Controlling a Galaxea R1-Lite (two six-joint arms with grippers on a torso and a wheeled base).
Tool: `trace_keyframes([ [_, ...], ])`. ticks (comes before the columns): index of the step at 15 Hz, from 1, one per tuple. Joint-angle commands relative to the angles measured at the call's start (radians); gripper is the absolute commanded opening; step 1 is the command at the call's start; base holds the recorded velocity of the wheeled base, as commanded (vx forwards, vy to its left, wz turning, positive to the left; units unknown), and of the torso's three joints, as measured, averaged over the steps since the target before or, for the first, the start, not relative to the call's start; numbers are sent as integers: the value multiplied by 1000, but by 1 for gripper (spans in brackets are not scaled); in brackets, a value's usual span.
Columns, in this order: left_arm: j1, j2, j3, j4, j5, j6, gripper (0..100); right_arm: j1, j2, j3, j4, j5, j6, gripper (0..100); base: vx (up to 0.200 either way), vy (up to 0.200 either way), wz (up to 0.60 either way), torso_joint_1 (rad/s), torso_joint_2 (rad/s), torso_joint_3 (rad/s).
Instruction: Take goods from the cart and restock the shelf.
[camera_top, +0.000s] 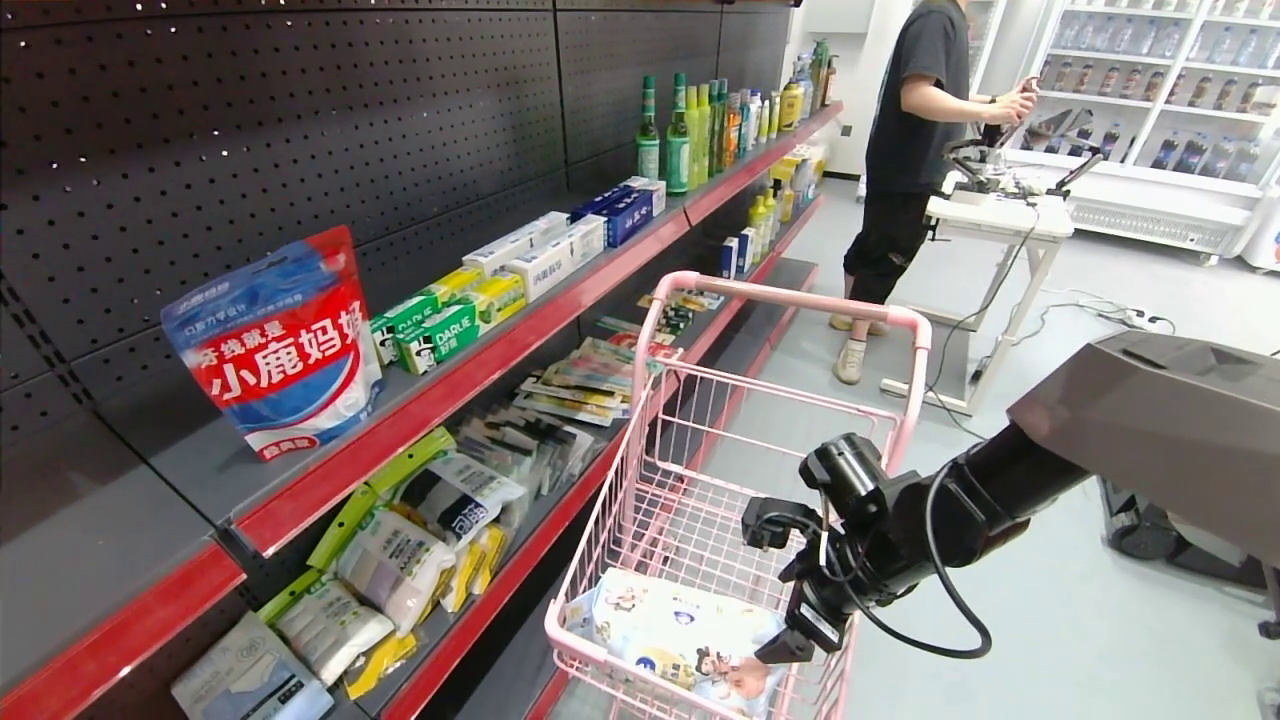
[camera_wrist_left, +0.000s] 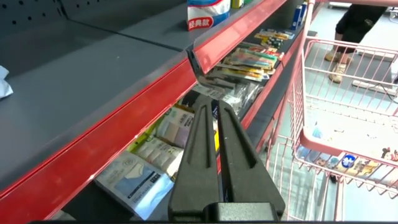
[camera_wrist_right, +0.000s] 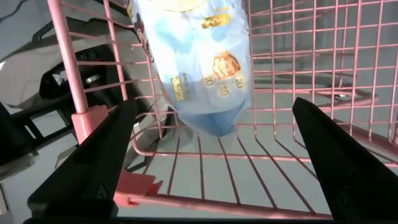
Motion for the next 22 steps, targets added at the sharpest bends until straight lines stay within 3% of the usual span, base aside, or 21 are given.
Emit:
trace_keyframes([
  [1,1,0,0,0,0,0,0,-2,5,-6,-1,14,2,100,0,0,0,0,0,0],
  [9,1,2,0,-2,0,0,0,-2,19,-2,1,128,-1,100,0,0,0,-59,152,89],
  [22,1,0,0,-2,0,1,0,-26,134,-72,-1,197,-24,100,0,0,0,0,0,0],
])
